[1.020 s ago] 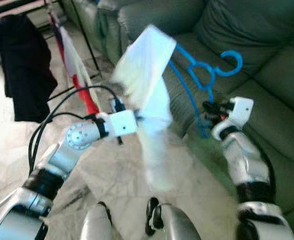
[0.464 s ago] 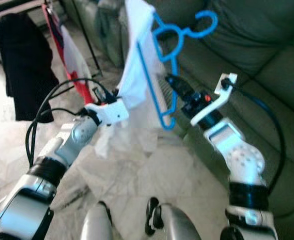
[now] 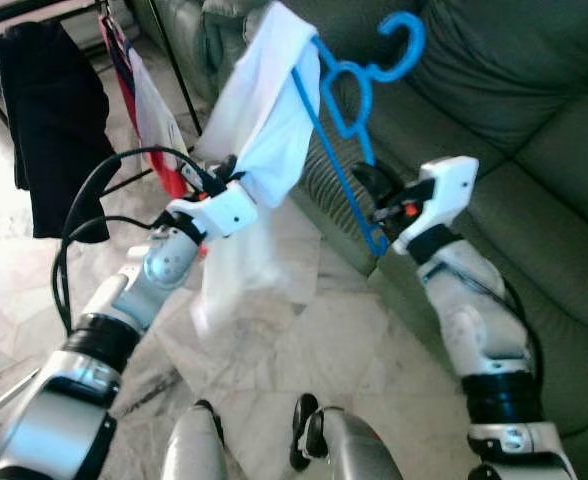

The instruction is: Hang hanger

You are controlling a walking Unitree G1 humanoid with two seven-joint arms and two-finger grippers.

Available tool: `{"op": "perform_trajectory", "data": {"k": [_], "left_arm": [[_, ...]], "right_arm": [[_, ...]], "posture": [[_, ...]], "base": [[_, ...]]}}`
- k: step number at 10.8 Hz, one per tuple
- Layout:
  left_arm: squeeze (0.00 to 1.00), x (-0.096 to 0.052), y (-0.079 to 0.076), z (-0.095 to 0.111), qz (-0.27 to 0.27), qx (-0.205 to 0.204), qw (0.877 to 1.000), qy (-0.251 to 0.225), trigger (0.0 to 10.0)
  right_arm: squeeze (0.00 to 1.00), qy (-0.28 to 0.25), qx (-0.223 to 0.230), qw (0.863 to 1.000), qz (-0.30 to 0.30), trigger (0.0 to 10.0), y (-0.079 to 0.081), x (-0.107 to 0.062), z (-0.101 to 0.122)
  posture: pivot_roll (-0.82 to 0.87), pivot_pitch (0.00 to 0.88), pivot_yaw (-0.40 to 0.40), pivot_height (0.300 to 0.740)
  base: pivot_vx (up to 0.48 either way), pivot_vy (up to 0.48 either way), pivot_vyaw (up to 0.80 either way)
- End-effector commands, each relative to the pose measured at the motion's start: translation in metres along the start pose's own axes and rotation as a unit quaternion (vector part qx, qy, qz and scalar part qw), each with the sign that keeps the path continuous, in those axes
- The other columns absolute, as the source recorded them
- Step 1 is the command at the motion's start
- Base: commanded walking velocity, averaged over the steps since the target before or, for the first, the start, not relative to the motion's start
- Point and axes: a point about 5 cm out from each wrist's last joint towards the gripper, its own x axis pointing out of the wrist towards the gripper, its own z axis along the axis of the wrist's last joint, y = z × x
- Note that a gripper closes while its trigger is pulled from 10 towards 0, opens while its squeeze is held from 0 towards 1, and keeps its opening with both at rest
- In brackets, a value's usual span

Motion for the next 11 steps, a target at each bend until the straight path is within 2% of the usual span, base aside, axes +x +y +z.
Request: {"op": "perform_trajectory", "data": {"k": [1,3,4,7,8,9,10,11], "left_arm": [[1.00,-0.003,-0.002,-0.001,0.000,-0.022,1.000,-0.004,10.0],[1.00,-0.003,-0.005,-0.003,-0.003,-0.033,0.999,-0.003,10.0],[1.00,-0.004,-0.012,0.001,-0.020,-0.052,0.998,-0.013,10.0],[1.00,-0.007,-0.018,0.001,-0.033,-0.097,0.995,-0.017,10.0],[1.00,-0.015,-0.018,-0.003,-0.030,-0.124,0.992,-0.015,10.0],[1.00,-0.019,-0.019,-0.007,-0.025,-0.163,0.986,-0.003,10.0],[1.00,-0.033,-0.020,-0.029,0.008,-0.223,0.973,0.053,10.0],[1.00,-0.037,-0.008,-0.040,0.055,-0.239,0.966,0.080,10.0]], "right_arm": [[0.00,-0.038,-0.027,0.999,0.012,10.0,0.005,-0.001,0.012],[0.00,-0.051,-0.047,0.997,0.015,10.0,0.009,-0.003,0.012],[0.00,-0.080,-0.083,0.993,0.020,10.0,0.015,-0.002,0.010],[0.00,-0.092,-0.092,0.990,0.045,10.0,0.024,-0.002,0.012],[0.00,-0.090,-0.098,0.989,0.070,10.0,0.030,-0.006,0.008],[0.00,-0.088,-0.093,0.988,0.083,10.0,0.032,-0.008,0.005],[0.00,-0.084,-0.088,0.987,0.106,10.0,0.037,-0.011,0.002],[0.00,-0.081,-0.084,0.985,0.128,10.0,0.039,-0.015,0.002]], "posture": [[0.06,0.180,-0.075,0.740],[0.06,0.183,-0.071,0.740],[0.06,0.184,-0.068,0.740],[0.05,0.183,-0.066,0.740],[0.05,0.182,-0.067,0.740],[0.05,0.182,-0.067,0.740],[0.06,0.178,-0.068,0.740],[0.06,0.176,-0.070,0.740]], "base": [[0.000,0.000,0.00],[0.000,0.000,0.00],[0.000,0.000,0.00],[0.000,0.000,0.00],[0.000,0.000,0.00],[0.000,0.000,0.00],[0.000,0.000,0.00],[0.000,0.000,0.00]]}}
